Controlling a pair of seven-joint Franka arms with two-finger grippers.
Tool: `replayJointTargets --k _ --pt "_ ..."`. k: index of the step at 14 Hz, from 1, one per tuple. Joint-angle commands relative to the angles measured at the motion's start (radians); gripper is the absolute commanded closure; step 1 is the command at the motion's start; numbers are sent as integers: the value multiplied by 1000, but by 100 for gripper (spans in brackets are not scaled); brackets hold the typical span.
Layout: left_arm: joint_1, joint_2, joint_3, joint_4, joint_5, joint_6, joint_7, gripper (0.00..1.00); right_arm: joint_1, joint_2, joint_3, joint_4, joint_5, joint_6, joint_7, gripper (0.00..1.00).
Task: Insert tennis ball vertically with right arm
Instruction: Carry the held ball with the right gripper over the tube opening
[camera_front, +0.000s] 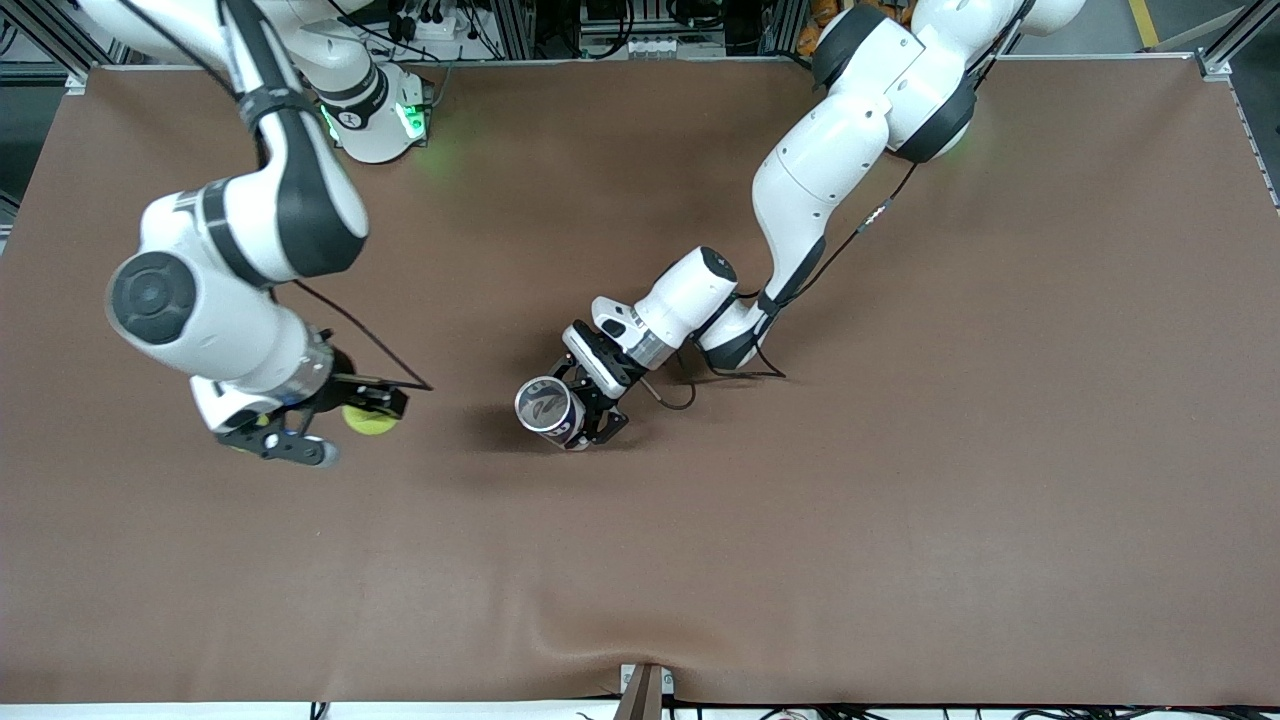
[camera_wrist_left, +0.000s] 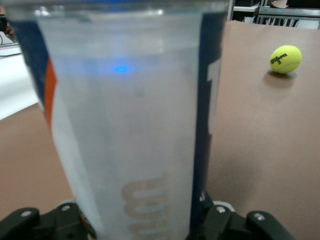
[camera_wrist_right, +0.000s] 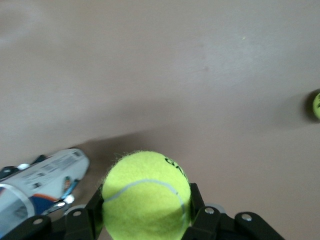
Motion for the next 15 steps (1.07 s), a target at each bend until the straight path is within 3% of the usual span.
replayJointTargets --k 1,3,10,15 --pt "-3 15 5 9 -17 4 -2 24 54 -1 -5 38 14 -17 108 100" --pt "-3 15 5 9 -17 4 -2 24 97 3 -7 64 50 -17 179 100" --pt "-4 15 5 11 -17 4 -1 23 225 83 -7 116 48 -3 404 100" --pt "-3 15 5 9 -15 4 -1 22 261 148 -7 141 49 95 551 100"
